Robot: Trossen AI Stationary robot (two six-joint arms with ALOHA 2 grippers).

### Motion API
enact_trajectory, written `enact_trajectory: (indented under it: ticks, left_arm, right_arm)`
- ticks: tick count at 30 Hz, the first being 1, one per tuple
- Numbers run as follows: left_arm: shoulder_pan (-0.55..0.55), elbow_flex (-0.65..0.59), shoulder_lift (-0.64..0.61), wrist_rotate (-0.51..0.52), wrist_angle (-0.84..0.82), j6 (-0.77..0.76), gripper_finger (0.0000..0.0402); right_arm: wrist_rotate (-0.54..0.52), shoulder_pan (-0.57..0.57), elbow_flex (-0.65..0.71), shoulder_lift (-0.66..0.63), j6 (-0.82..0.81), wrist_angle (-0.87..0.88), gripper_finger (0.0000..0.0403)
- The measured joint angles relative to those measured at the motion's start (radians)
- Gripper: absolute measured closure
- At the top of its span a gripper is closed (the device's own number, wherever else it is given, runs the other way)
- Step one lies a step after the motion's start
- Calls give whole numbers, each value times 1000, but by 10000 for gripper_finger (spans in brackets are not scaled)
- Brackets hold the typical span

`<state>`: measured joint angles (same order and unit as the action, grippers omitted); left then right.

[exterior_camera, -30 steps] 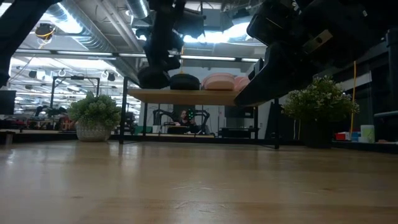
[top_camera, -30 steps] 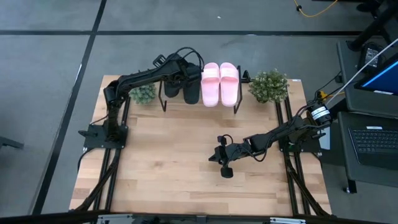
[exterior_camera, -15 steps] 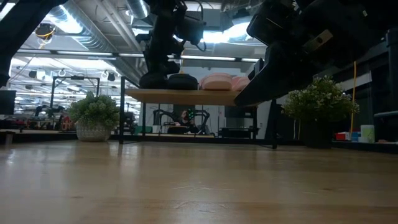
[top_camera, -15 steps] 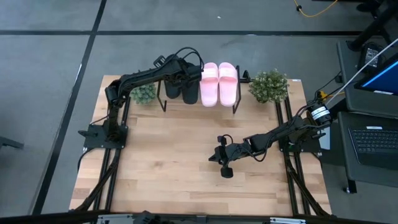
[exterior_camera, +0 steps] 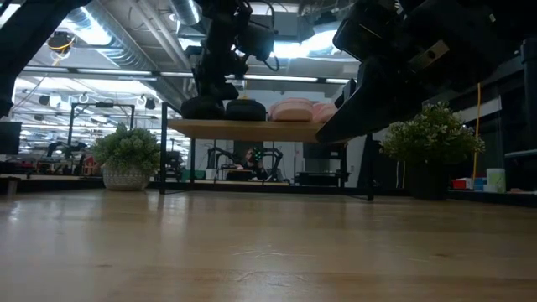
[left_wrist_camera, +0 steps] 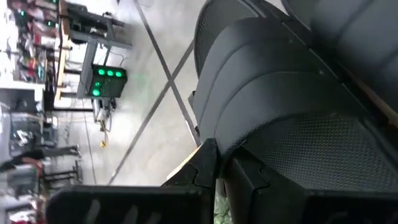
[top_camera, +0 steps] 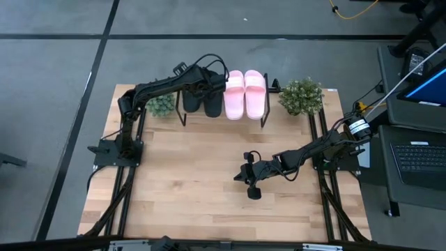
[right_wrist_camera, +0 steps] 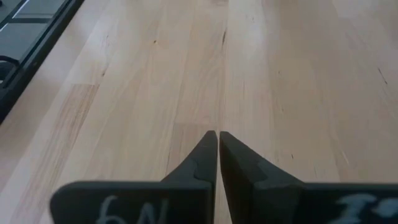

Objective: Pick and place slides into the shelf
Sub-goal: Put the black slipper on the shelf

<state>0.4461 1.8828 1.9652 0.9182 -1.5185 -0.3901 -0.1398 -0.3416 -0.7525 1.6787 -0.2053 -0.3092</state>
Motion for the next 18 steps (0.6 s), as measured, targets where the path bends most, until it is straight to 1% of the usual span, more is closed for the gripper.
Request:
enact_trajectory:
  ticks: [6, 18]
  left_arm:
    - [-14, 0, 0, 2, 0, 80, 386]
    - [-15, 0, 0, 21, 4, 53, 385]
  right_arm:
    - [0, 0, 0, 0, 0, 0, 382]
    - [0, 0, 0, 0, -2, 0, 382]
